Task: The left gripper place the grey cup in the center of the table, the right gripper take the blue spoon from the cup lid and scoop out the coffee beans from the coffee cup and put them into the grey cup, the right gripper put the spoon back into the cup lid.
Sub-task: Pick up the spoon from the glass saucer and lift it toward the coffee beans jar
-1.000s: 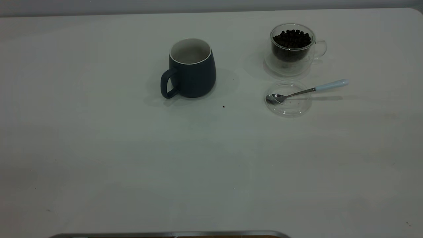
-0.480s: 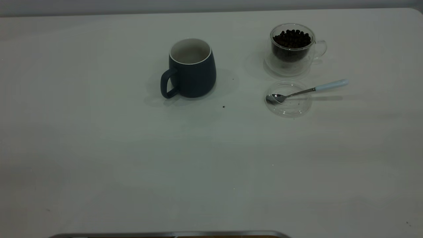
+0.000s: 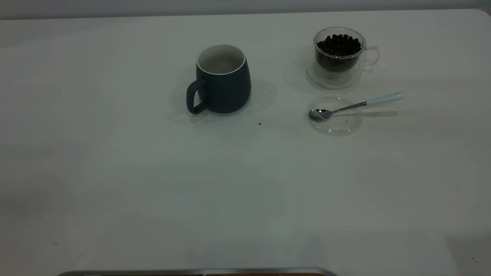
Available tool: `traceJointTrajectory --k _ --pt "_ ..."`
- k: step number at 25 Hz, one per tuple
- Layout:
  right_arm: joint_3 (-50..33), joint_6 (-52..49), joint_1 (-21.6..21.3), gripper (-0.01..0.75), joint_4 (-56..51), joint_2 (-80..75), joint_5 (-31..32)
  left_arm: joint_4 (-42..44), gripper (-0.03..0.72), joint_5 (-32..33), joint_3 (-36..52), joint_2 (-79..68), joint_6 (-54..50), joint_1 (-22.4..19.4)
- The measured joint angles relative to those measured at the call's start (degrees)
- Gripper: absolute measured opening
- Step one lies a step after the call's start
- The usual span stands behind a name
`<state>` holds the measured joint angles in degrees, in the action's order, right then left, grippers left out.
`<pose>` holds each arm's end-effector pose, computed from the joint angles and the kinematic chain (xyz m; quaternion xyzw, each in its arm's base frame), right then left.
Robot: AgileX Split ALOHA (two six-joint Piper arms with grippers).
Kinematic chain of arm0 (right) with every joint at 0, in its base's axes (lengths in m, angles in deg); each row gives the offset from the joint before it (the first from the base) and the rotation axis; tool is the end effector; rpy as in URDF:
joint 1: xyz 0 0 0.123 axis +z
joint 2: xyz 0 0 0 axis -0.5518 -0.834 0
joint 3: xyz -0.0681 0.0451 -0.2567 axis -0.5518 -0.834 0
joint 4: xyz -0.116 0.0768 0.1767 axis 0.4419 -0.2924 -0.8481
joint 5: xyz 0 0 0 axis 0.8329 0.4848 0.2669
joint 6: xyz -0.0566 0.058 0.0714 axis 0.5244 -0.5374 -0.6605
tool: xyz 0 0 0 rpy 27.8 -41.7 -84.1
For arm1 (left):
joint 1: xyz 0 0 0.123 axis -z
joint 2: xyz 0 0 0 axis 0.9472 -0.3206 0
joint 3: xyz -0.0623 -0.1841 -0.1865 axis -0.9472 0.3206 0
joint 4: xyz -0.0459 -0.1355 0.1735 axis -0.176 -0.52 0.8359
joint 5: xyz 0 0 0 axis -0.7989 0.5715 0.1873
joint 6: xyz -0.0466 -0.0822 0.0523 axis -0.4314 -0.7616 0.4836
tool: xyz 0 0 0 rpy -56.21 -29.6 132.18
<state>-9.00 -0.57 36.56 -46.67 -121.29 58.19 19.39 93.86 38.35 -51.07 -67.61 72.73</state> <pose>0.1191 0.0261 0.2403 -0.0054 0.9269 0.1148 0.3572 -0.0028 -0.0008 0.2459 0.0142 0.8709 -0.0093 0.4911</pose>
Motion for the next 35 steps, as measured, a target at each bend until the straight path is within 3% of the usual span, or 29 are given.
traceJointTrajectory --k 5,8,14,22,26,31,35 --pt "0.1 9.0 0.0 0.565 -5.9 -17.7 -11.2 0.0 0.475 0.0 0.0 0.0 0.0 0.0" --pt "2.0 17.1 0.0 0.565 -12.3 -26.7 -14.6 0.0 0.475 0.0 0.0 0.0 0.0 0.0" --pt "7.7 30.9 0.0 0.565 -23.3 -39.7 -17.3 0.0 0.475 0.0 0.0 0.0 0.0 0.0" --pt "13.5 33.7 -0.6 0.563 -29.0 -52.7 -18.5 0.0 0.475 0.0 0.0 0.0 0.1 0.0" --pt "16.1 34.9 -3.1 0.563 -29.6 -56.7 -19.0 0.0 0.475 0.0 0.0 0.0 0.1 0.0" --pt "18.1 36.4 -9.5 0.563 -31.0 -61.1 -19.2 0.0 0.475 0.0 0.0 0.0 0.1 0.0" --pt "20.2 41.5 -14.2 0.563 -33.2 -65.0 -15.7 0.0 0.475 0.0 0.0 0.0 0.1 0.0"
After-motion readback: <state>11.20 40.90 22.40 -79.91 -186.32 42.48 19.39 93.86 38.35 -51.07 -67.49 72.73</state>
